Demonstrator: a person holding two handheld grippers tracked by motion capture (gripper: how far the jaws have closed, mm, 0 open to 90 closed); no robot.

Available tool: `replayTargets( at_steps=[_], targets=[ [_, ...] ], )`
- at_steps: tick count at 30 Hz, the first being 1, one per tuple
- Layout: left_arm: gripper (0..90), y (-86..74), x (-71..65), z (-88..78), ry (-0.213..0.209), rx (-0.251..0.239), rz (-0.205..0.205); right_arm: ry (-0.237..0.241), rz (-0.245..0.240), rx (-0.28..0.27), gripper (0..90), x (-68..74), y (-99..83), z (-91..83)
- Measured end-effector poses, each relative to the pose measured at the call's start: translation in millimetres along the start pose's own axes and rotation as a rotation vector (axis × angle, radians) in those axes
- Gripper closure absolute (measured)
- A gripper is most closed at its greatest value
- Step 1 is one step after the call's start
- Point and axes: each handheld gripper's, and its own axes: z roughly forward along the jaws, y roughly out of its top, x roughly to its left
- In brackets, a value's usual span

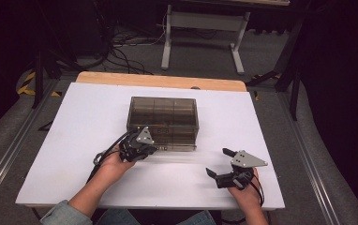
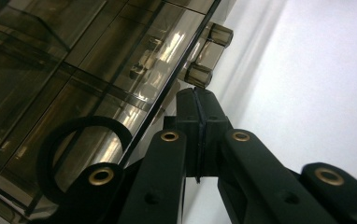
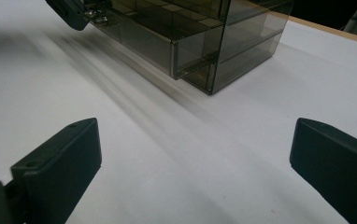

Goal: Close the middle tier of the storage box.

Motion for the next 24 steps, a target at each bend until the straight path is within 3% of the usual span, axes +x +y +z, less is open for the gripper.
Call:
replayTargets(
  at_steps=[24],
  targets=[
    [89.4, 2.3, 14.8, 9.9, 0.030, -0.051, -0.072, 0.000, -0.001, 0.000, 2.7, 0.0, 0.0, 0.0]
  ],
)
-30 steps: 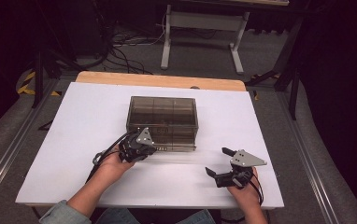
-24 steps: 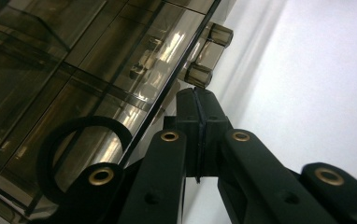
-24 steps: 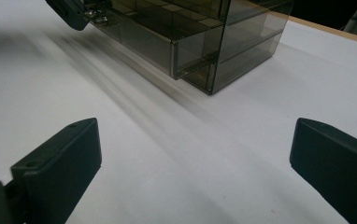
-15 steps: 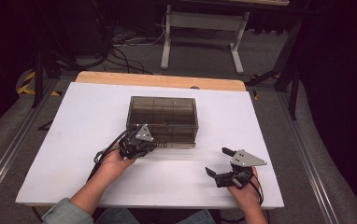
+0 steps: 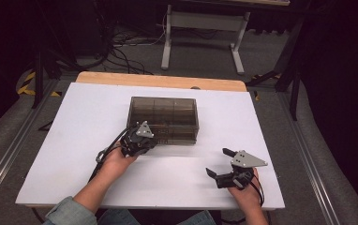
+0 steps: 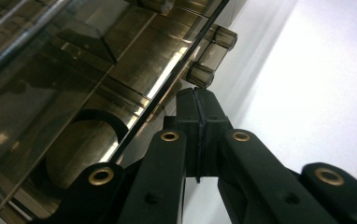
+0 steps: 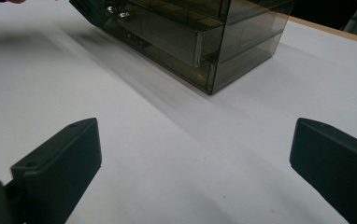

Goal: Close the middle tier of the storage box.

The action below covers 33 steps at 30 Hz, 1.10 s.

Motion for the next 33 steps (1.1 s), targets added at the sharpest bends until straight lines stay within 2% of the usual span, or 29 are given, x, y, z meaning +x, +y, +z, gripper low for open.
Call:
replayTargets(
  at_steps=[8, 10, 14, 16, 19, 33],
  targets=[
    [89.4, 0.8, 2.4, 2.6, 0.031, -0.014, -0.017, 0.000, 0.000, 0.001, 2.7, 0.0, 0.0, -0.1],
    [89.3, 1.0, 2.2, 3.5, 0.037, -0.017, -0.030, 0.000, 0.001, 0.000, 2.7, 0.0, 0.0, 0.0],
    [89.3, 2.0, 2.8, 4.8, 0.078, -0.029, -0.052, 0.000, 0.001, 0.001, 2.7, -0.1, 0.0, 0.0],
    [89.3, 2.4, 3.8, 4.9, 0.082, -0.034, -0.065, 0.001, 0.001, 0.001, 2.7, -0.1, 0.0, 0.0],
    [89.4, 2.8, 5.2, 5.3, 0.074, -0.040, -0.069, 0.000, 0.001, 0.001, 2.7, -0.1, 0.0, 0.0],
    [89.5, 4.9, 3.1, 5.7, 0.099, -0.027, -0.060, 0.000, 0.001, 0.001, 2.7, -0.4, -0.1, 0.1]
  ],
)
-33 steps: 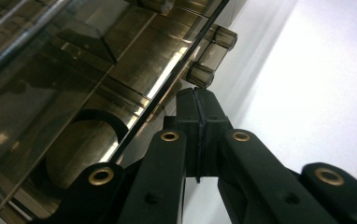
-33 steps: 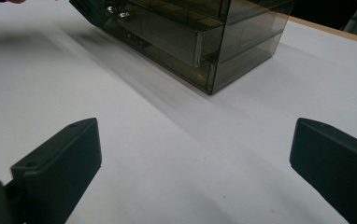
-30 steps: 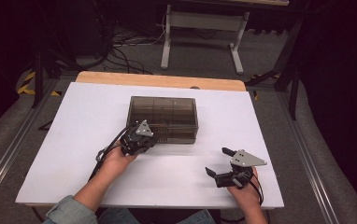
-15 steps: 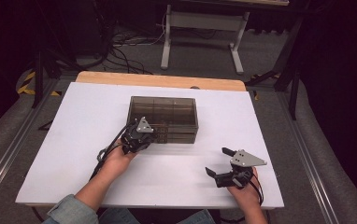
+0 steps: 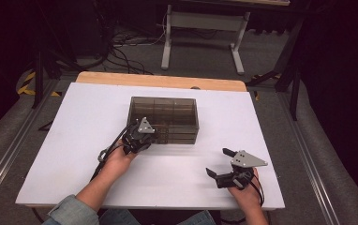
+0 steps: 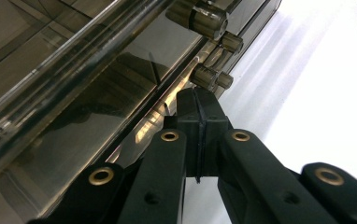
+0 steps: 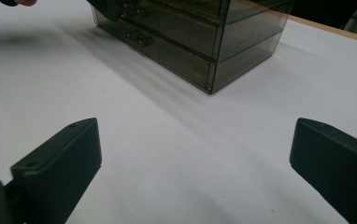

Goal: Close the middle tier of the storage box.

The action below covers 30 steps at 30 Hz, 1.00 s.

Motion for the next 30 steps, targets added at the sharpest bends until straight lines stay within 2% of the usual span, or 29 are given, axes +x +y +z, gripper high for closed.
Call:
replayTargets(
  at_steps=[3, 10, 15, 19, 26, 30],
  targets=[
    [89.5, 2.6, -2.4, -4.5, -0.032, 0.034, -0.033, 0.001, 0.001, 0.000, 2.7, 0.0, 0.0, -0.1],
    [89.4, 2.8, -6.4, -21.3, -0.039, 0.007, -0.019, 0.001, 0.001, 0.000, 2.7, 0.1, 0.0, 0.0],
    [88.0, 2.4, -7.9, -25.8, -0.048, -0.002, -0.007, 0.001, 0.002, 0.000, 2.7, 0.0, 0.0, -0.1],
    [85.2, 2.4, -9.4, -29.0, -0.070, -0.008, -0.006, 0.002, 0.001, -0.001, 2.7, -0.1, 0.1, 0.0],
    [75.4, 1.0, -10.1, -40.1, -0.095, -0.032, 0.007, 0.006, -0.001, 0.000, 2.7, -0.2, 0.3, 0.3],
    [63.0, -0.9, -8.7, -49.0, -0.113, -0.062, 0.001, 0.007, 0.000, -0.001, 2.7, 0.1, 0.3, 0.2]
  ],
)
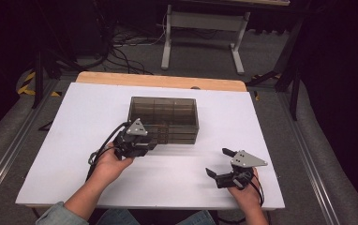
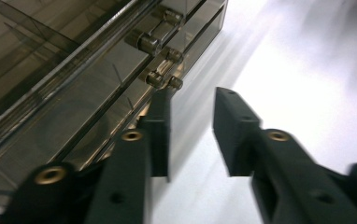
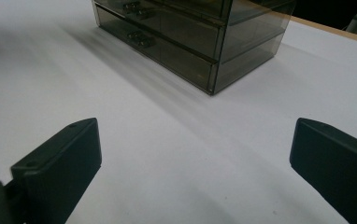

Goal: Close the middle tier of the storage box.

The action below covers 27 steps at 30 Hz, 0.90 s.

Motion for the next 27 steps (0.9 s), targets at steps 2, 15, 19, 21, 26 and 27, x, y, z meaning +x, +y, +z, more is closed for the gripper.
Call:
replayTargets(
  at_steps=[2, 15, 19, 21, 26, 27],
  targets=[
    [52.1, -1.8, 1.1, -5.2, -0.017, -0.016, -0.009, -0.001, 0.001, 0.000, 2.7, -0.1, 0.0, 0.0],
    [14.0, -29.1, 20.2, -35.2, -0.050, -0.132, -0.107, -0.001, 0.000, 0.001, 2.7, 0.1, 0.0, 0.1],
    [6.8, -39.0, 22.8, -41.9, -0.026, -0.157, -0.112, -0.001, 0.000, 0.001, 2.7, 0.1, 0.0, 0.0],
    [3.6, -44.1, 24.4, -44.6, -0.018, -0.174, -0.120, -0.001, 0.000, 0.001, 2.7, 0.1, 0.0, 0.0],
    [1.0, -56.7, 28.5, -53.8, 0.015, -0.228, -0.128, -0.002, 0.000, 0.002, 2.7, 0.1, 0.0, 0.0],
    [1.0, -58.9, 28.9, -55.4, 0.012, -0.235, -0.133, -0.001, 0.000, 0.001, 2.7, 0.1, 0.0, 0.1]
  ],
)
